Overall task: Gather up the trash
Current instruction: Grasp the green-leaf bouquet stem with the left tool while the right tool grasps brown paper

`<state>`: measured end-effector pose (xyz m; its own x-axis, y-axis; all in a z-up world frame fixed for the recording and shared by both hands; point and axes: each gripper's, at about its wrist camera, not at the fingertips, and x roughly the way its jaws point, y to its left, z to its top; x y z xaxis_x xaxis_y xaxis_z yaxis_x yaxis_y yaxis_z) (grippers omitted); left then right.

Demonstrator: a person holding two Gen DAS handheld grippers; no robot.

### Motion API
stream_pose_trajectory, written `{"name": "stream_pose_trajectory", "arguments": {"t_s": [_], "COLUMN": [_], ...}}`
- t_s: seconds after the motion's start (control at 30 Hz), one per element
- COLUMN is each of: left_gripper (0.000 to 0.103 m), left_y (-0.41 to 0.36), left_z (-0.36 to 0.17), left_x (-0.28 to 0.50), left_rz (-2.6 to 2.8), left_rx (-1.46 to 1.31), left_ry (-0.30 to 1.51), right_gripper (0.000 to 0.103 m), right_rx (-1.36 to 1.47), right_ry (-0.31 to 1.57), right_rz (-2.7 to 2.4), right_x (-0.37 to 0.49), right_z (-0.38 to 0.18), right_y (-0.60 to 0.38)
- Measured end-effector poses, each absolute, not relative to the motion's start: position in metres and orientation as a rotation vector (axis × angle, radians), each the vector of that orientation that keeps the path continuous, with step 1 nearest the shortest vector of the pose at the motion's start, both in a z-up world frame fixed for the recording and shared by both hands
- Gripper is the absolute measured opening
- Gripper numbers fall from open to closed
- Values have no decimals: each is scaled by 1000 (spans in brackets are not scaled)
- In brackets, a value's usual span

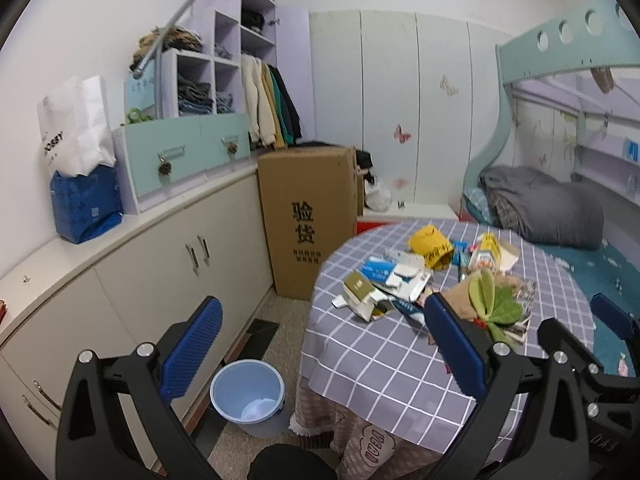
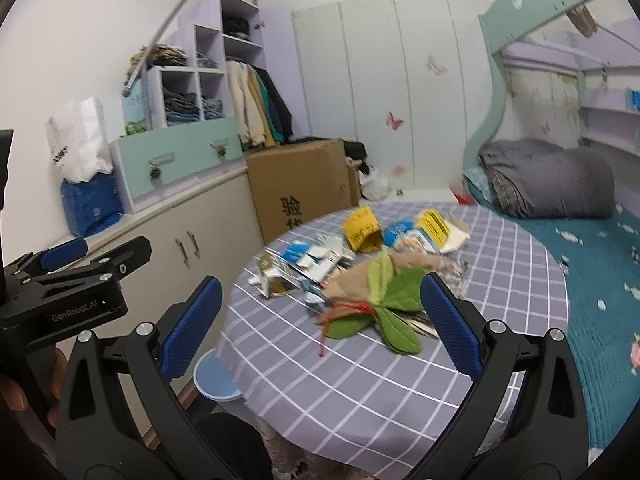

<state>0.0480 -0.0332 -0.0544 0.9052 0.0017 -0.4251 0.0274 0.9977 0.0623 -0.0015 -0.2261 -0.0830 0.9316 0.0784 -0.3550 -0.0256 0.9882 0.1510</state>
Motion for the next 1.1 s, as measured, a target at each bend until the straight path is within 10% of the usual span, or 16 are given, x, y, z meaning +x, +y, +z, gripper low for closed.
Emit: {"name": "stream_pose_trajectory", "arguments": {"t_s": [0.6,0.97,1.1], "left_gripper": [98,66,22], "left_y": [-132,-202,-209], "left_z": [-151,-162,-168], "left_x": [136,167,178], "left_rz": [-236,-471,-501], "left_rx": [191,249,238], "left_ry": [741,736,777], "right_gripper": [97,97,97], "right_rx": [299,364,383], "right_ry": [571,578,589], "right_rz": [-137,-161,-148], "right_x": [43,58,67], "right_z": [-166,-174,-175], "right_y": [-328,-365,-371]}}
